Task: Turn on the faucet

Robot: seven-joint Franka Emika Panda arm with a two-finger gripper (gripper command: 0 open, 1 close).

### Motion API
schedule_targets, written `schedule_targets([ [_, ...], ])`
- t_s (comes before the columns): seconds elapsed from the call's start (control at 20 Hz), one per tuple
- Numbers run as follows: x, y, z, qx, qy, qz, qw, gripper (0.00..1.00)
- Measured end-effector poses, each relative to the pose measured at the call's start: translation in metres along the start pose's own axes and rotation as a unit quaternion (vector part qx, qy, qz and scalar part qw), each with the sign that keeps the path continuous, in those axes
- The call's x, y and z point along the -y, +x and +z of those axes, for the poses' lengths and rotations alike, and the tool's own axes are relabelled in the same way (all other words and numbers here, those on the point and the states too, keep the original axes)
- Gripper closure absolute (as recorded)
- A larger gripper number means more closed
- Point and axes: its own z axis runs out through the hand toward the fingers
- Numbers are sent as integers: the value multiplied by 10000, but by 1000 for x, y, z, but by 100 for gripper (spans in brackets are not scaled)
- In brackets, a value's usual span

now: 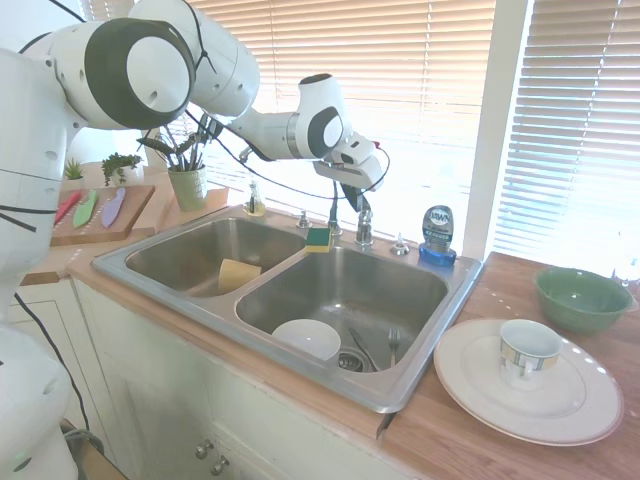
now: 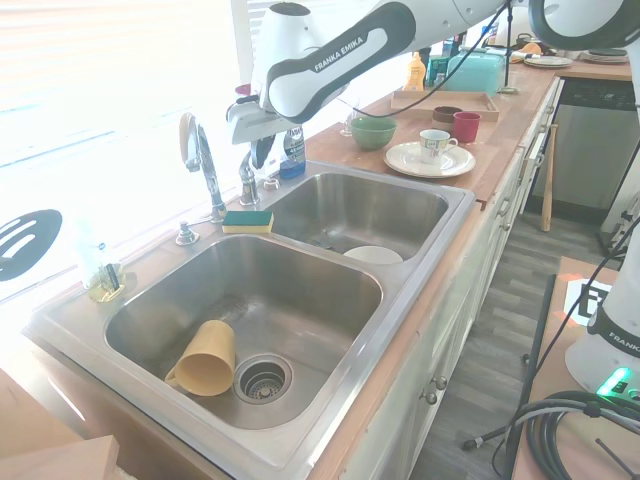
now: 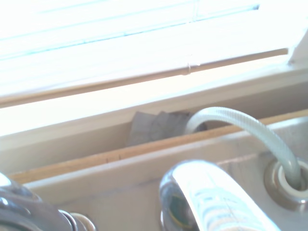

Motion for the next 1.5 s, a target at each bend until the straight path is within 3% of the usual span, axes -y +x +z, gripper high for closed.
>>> schedule_targets([
  [0.25, 14, 6, -9, -83, 136, -6, 9999, 100],
  [0.7, 18, 4, -13, -37, 70, 24, 10000, 100],
  [0.95, 5, -14, 0, 681, -631, 0, 9957, 100],
  [1.15, -14, -18, -3, 1058, -1217, -76, 9869, 100],
  [1.5, -81, -51, -44, 1576, -1802, -255, 9706, 100],
])
